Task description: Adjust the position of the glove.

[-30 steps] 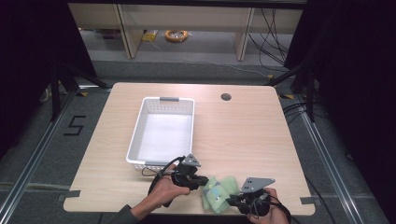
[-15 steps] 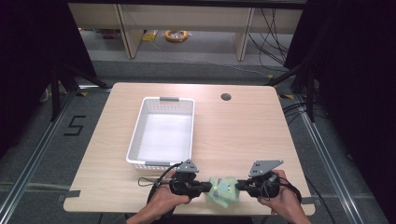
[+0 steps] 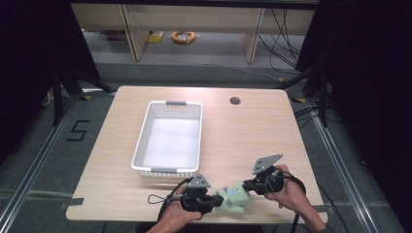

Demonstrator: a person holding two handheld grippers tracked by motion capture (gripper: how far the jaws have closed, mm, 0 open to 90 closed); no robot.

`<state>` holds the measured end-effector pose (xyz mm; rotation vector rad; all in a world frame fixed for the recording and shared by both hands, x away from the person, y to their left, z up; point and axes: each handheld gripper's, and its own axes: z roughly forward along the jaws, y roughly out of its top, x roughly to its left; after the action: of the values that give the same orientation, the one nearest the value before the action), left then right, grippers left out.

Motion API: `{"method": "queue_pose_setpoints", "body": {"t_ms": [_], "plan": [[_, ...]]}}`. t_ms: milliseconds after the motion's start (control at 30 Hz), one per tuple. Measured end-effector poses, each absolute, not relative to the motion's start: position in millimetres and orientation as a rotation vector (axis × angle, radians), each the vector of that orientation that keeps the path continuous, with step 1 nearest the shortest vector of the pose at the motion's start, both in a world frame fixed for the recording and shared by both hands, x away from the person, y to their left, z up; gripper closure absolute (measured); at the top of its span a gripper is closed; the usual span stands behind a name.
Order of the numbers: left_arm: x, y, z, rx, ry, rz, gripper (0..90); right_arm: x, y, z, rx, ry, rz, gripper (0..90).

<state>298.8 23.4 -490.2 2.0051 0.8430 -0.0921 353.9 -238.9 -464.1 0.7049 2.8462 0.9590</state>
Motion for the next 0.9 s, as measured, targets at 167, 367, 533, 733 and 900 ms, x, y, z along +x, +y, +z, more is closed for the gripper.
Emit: {"method": "queue_pose_setpoints", "body": {"t_ms": [167, 367, 533, 733, 900], "plan": [[296, 26, -499, 2.003, 0.879, -0.118, 79.9, 354, -242, -467, 0.767, 2.794, 1.009, 80.5], [296, 33, -496, 1.971, 0.918, -0.152, 64.2, 345, -250, -460, 0.986, 2.665, 1.078, 60.8], [298, 45, -495, 1.937, 0.988, -0.145, 53.2, 332, -262, -452, 1.203, 2.527, 1.143, 49.5], [300, 47, -496, 1.91, 1.049, -0.16, 45.9, 315, -251, -459, 1.308, 2.559, 1.22, 42.2], [302, 41, -500, 1.917, 1.077, -0.191, 42.5, 319, -246, -467, 1.301, 2.572, 1.165, 42.4]]}}
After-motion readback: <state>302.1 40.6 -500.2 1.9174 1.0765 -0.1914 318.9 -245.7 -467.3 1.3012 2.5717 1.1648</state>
